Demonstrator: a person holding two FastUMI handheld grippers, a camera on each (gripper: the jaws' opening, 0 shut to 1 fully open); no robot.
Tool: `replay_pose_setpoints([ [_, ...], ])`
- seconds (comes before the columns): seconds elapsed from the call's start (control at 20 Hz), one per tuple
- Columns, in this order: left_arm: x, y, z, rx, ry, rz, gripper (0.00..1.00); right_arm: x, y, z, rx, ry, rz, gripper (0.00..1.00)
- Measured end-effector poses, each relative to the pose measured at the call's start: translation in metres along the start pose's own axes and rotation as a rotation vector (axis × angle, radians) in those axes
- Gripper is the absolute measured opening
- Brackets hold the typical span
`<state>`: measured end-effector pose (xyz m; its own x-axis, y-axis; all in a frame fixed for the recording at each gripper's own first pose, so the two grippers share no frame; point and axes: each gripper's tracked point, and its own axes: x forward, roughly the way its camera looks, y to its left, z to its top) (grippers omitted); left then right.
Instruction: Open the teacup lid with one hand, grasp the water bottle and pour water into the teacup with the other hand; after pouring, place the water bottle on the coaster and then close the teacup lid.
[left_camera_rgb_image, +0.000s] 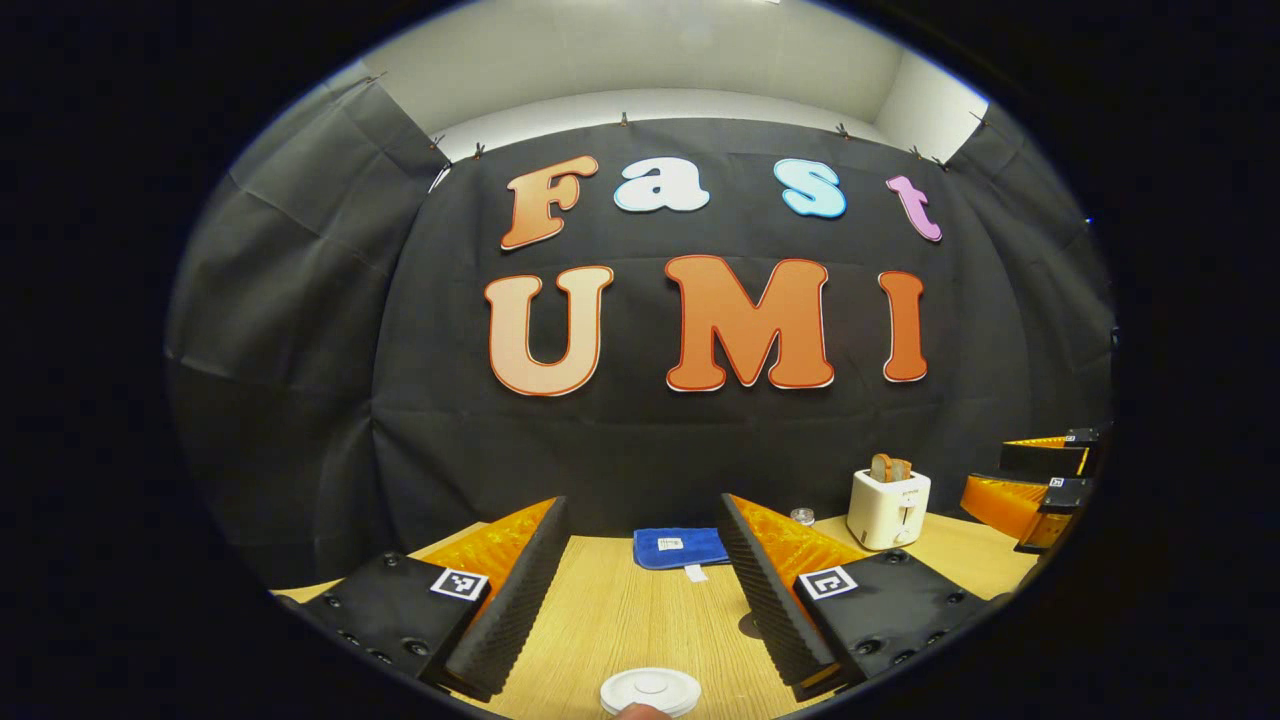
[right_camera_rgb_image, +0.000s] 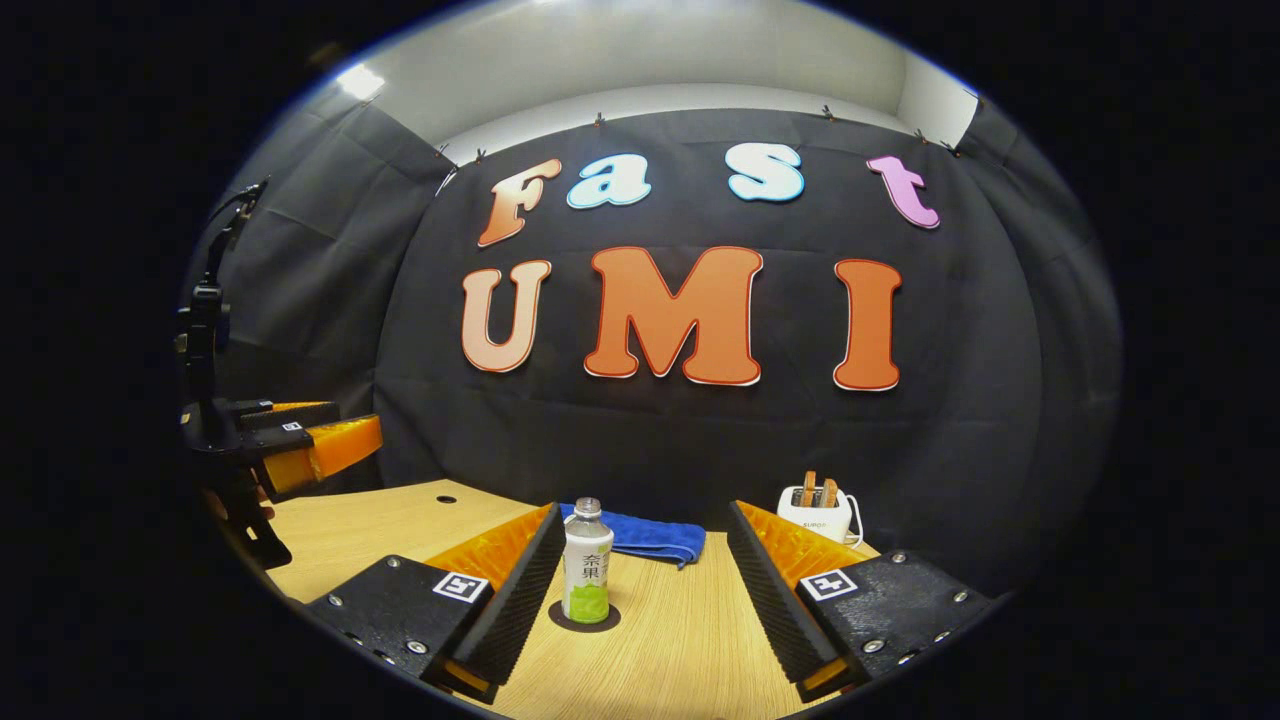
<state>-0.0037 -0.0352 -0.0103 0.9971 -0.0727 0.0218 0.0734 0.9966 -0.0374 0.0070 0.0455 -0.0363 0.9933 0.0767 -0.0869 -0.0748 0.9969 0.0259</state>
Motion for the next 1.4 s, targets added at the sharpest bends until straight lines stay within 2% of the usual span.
replay_pose_setpoints([
  [0.85, 0.0001, 0.0001, 0.0001, -0.006, -0.002, 0.003, 0.97, 0.0019, -0.0048, 0.0063, -0.014, -0.021, -0.028, 0.97],
  [0.9, -0.0004, 0.0012, 0.0006, -0.006, -0.002, 0.005, 0.97, 0.0016, -0.0057, 0.0062, -0.014, -0.021, -0.029, 1.00],
  [1.35, -0.0017, 0.0020, 0.0009, 0.002, -0.006, 0.012, 0.97, 0.0013, -0.0060, 0.0049, -0.021, -0.018, -0.036, 0.98],
  [1.4, -0.0017, 0.0017, 0.0006, 0.002, -0.005, 0.011, 0.97, 0.0014, -0.0057, 0.0050, -0.021, -0.020, -0.034, 1.00],
])
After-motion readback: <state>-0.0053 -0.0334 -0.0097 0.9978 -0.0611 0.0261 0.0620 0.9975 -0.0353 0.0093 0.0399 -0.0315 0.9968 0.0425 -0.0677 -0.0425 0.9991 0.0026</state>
